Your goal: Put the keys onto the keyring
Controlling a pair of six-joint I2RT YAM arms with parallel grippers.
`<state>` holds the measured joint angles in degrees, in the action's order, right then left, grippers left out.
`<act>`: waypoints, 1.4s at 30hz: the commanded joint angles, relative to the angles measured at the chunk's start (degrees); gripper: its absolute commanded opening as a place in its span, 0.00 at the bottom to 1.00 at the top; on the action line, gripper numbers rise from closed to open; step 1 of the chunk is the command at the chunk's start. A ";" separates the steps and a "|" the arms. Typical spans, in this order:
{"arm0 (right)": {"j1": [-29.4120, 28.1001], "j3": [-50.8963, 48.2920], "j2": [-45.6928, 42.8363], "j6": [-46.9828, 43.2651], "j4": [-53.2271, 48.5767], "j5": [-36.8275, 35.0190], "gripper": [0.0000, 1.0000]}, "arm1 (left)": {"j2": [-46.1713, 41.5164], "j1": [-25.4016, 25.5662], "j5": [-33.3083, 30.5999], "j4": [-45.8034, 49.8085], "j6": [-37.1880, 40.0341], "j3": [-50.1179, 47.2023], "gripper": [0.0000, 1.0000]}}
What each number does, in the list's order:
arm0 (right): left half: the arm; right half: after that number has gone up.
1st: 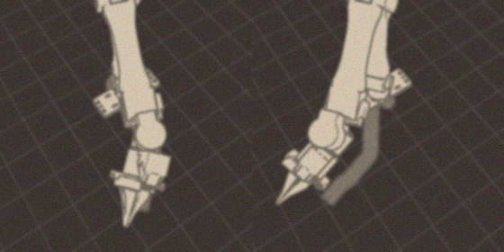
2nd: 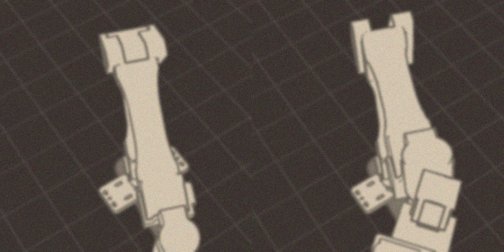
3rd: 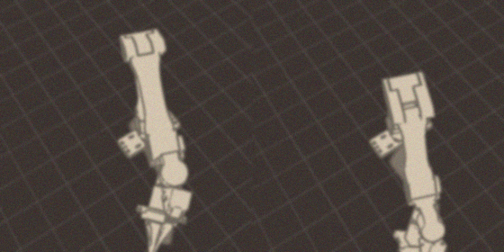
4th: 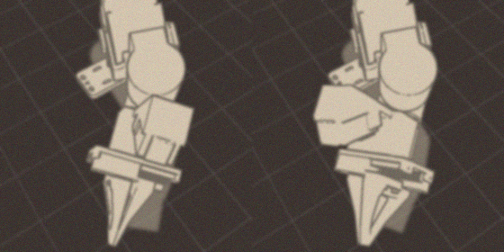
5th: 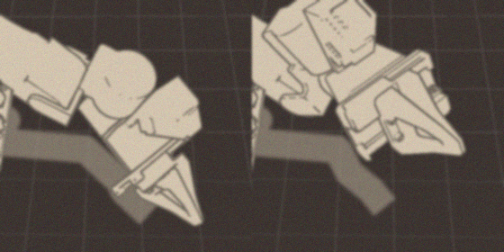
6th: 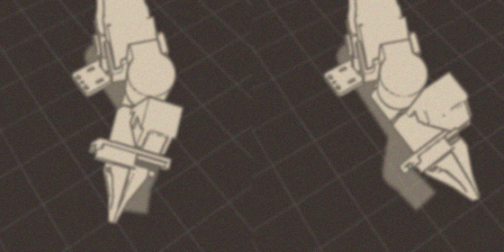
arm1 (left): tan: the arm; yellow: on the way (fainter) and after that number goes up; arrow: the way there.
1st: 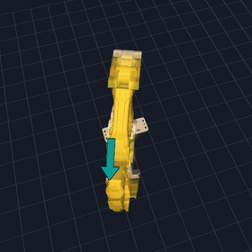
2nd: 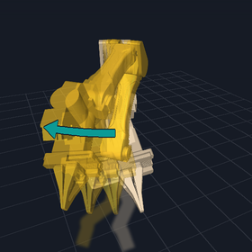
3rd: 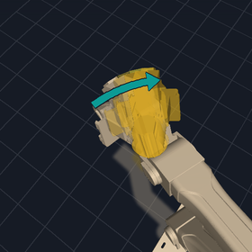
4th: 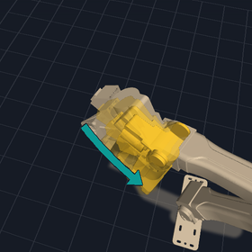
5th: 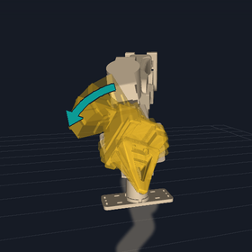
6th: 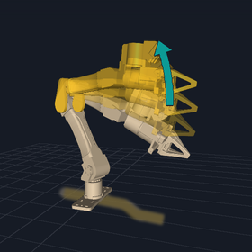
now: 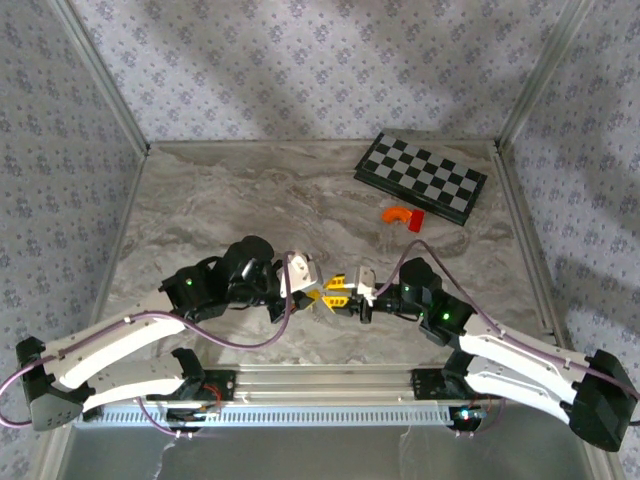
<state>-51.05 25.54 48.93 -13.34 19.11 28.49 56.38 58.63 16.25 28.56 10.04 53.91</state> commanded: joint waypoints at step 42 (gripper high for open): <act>5.06 -5.13 -3.15 23.71 31.42 8.08 0.00 | -13.01 2.41 1.24 -19.91 -6.58 -7.35 0.41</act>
<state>-46.50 20.27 45.34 4.80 41.98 34.15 43.31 60.77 14.61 13.63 4.54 46.39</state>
